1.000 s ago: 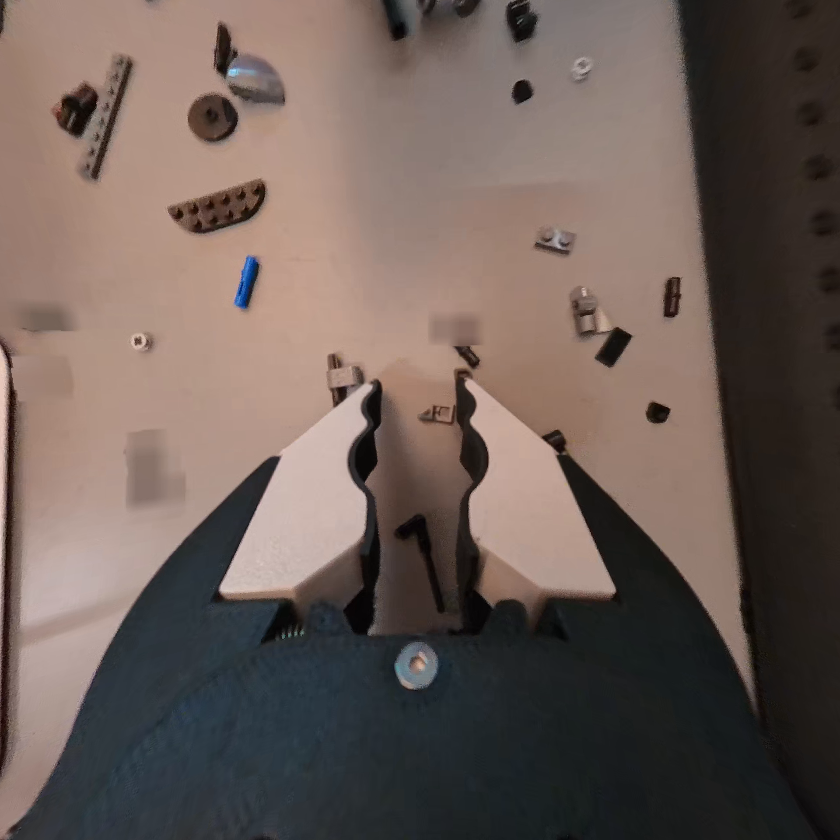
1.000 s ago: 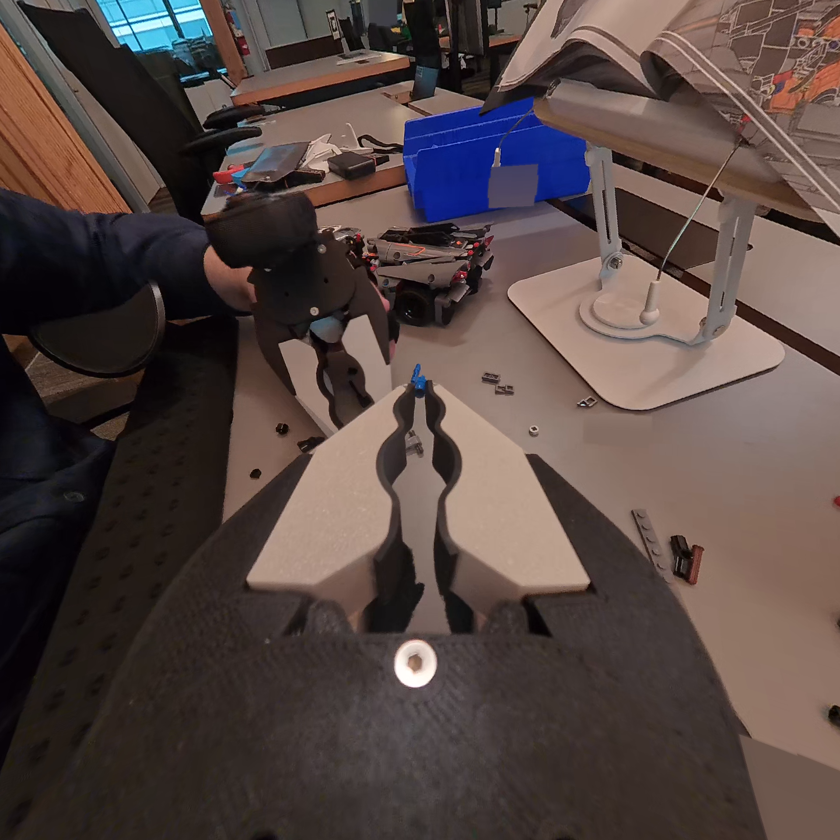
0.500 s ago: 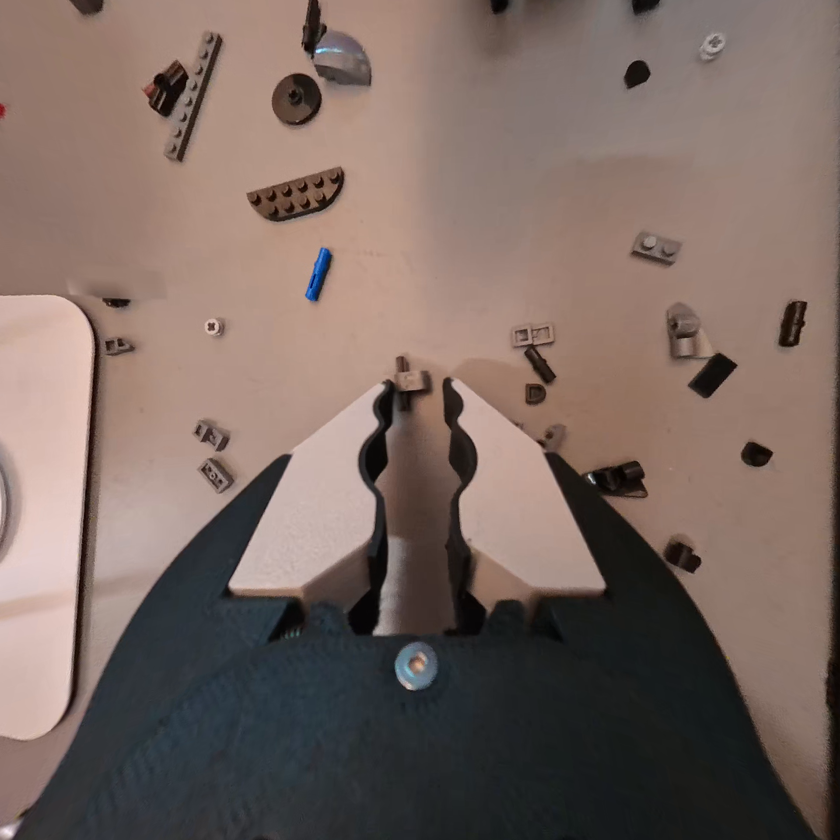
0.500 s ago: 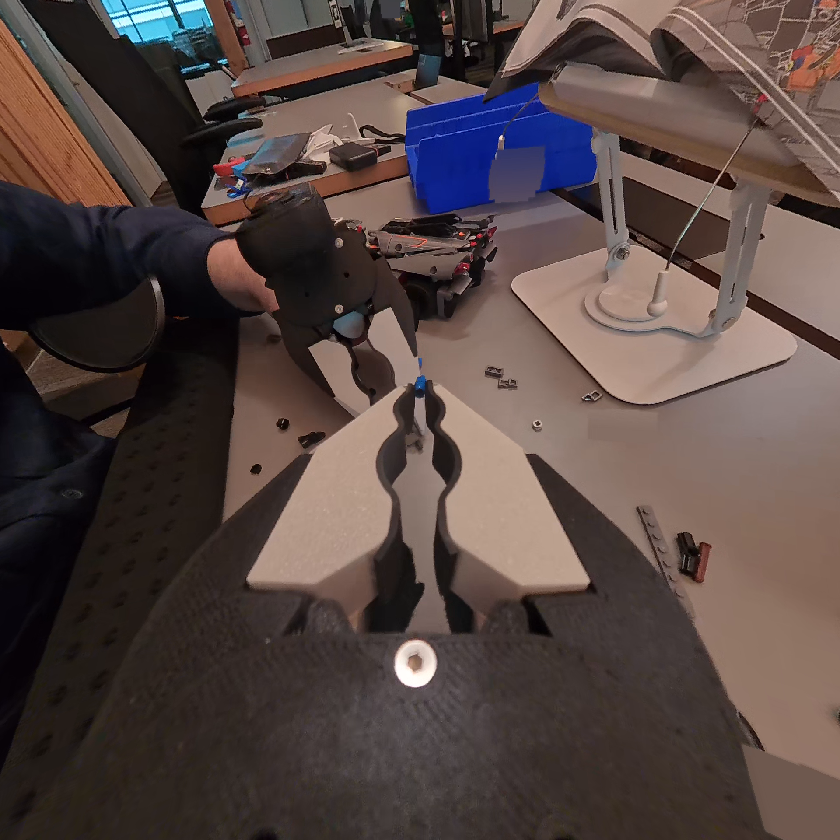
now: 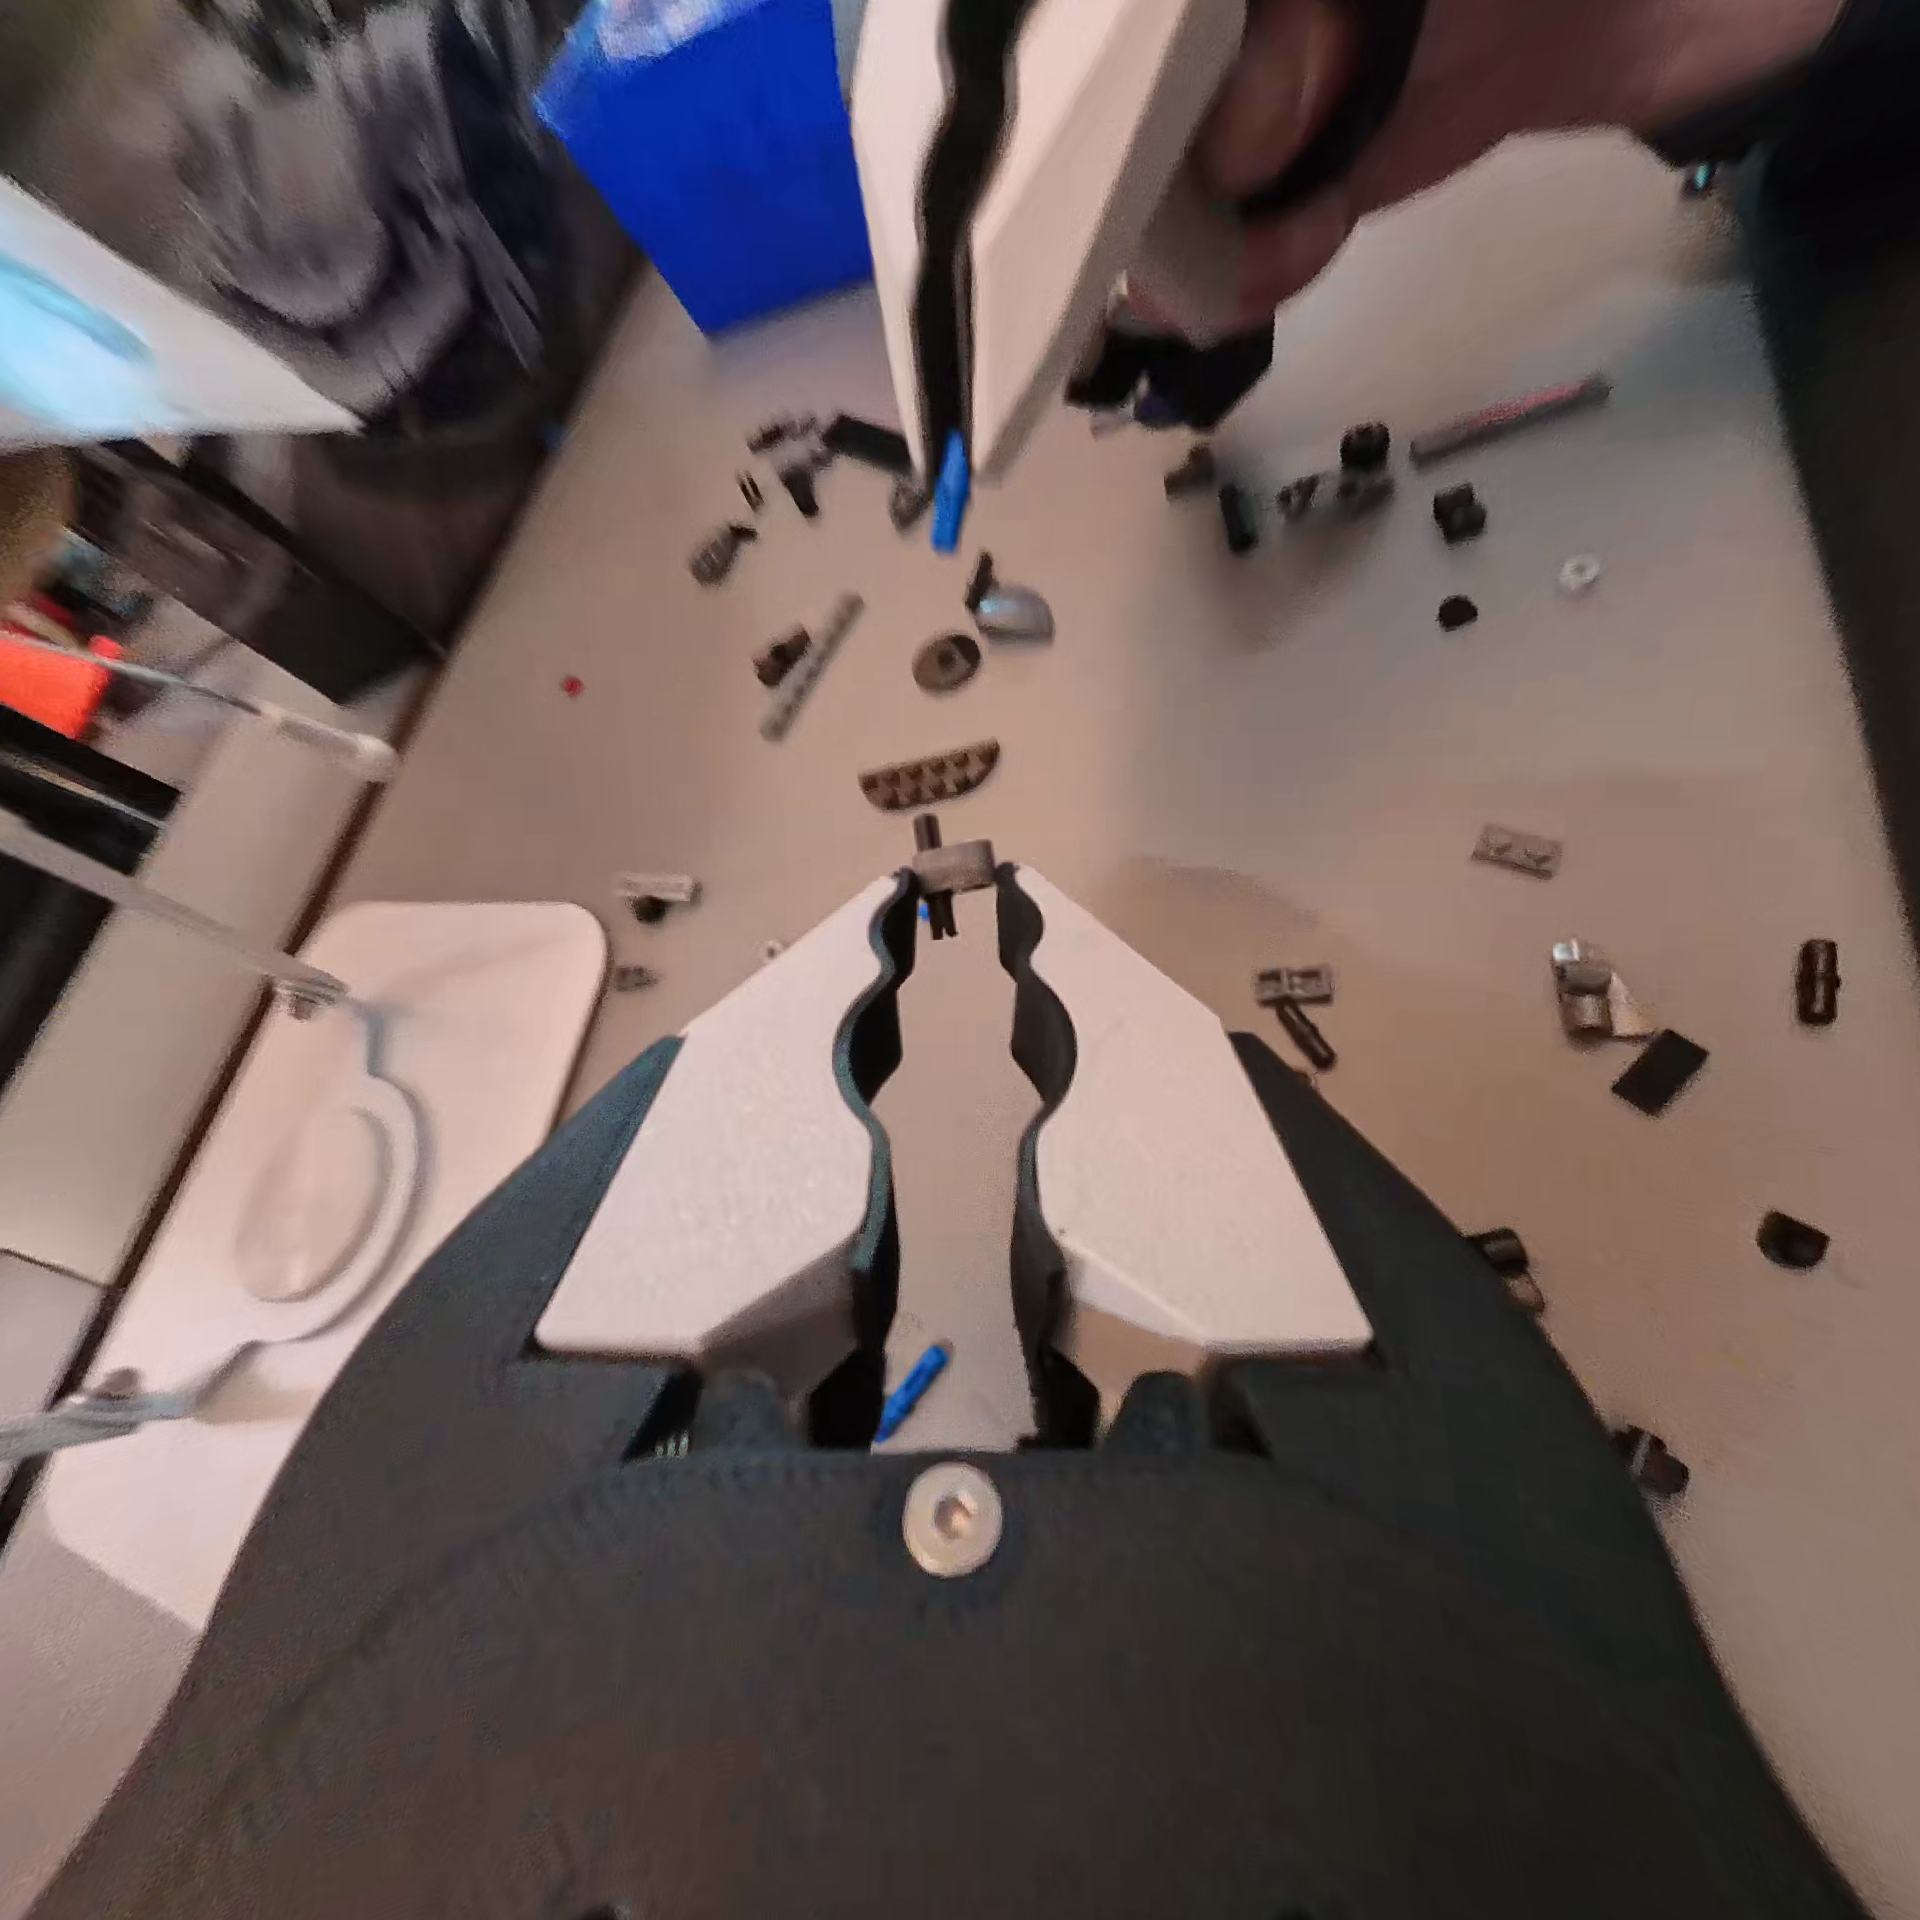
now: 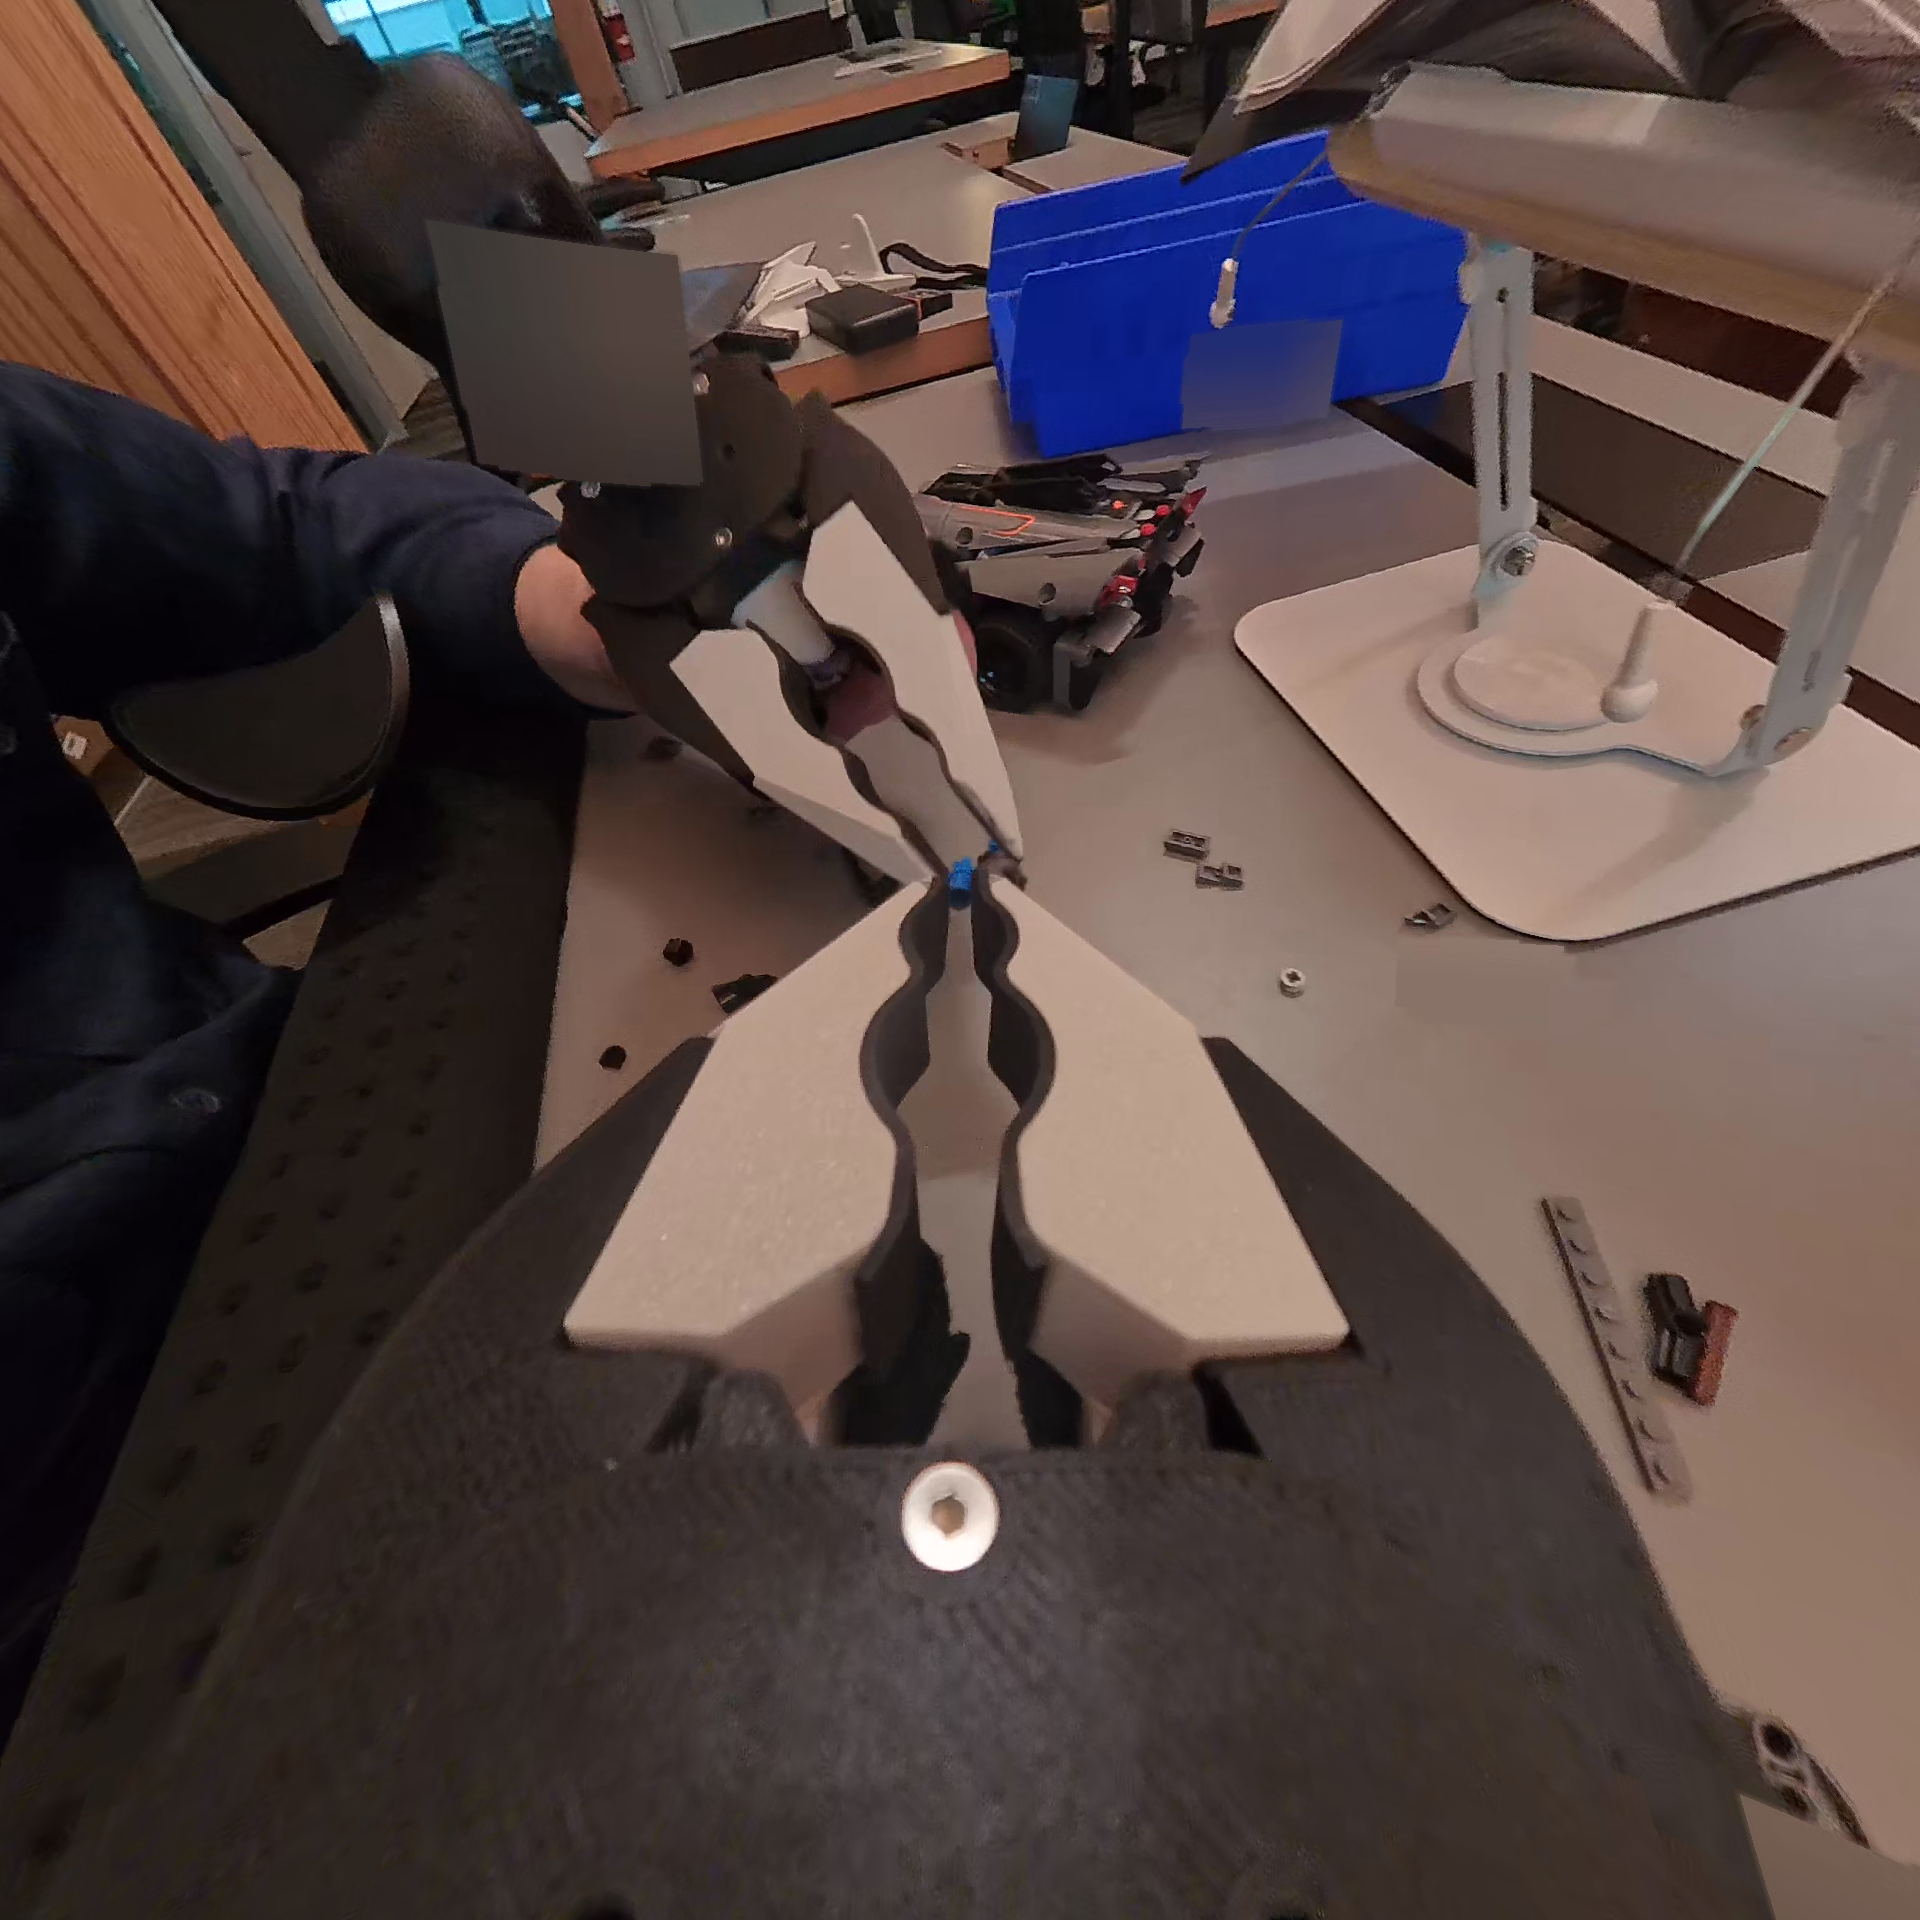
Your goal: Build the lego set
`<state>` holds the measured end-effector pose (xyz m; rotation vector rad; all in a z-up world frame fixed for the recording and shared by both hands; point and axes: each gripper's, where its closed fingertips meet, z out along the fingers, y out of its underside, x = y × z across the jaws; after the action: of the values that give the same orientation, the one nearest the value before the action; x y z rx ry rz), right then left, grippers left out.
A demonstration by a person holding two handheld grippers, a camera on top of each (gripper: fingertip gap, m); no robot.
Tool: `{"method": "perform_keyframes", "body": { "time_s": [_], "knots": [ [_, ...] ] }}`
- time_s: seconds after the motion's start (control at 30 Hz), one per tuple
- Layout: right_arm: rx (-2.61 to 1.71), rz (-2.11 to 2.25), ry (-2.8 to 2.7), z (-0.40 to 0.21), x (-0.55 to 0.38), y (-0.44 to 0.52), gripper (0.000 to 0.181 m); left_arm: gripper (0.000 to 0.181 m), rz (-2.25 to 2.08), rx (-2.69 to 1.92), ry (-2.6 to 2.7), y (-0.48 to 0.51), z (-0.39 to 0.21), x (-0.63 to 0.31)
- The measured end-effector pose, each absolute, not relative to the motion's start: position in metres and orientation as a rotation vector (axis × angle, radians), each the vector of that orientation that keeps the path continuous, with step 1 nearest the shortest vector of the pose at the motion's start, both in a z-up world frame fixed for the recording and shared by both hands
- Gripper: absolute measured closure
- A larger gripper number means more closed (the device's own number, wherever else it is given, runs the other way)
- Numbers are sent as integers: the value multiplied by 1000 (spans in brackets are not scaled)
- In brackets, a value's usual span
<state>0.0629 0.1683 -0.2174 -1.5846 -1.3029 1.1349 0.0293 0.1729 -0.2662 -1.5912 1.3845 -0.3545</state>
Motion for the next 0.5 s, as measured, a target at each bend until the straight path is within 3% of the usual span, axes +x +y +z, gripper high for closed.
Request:
{"method": "perform_keyframes", "body": {
  "time_s": [0.5],
  "knots": [
    [-1570,1122,-1383,-228,45,154,180,169,-164,-1339,1389,163,-235,38]
  ]
}}
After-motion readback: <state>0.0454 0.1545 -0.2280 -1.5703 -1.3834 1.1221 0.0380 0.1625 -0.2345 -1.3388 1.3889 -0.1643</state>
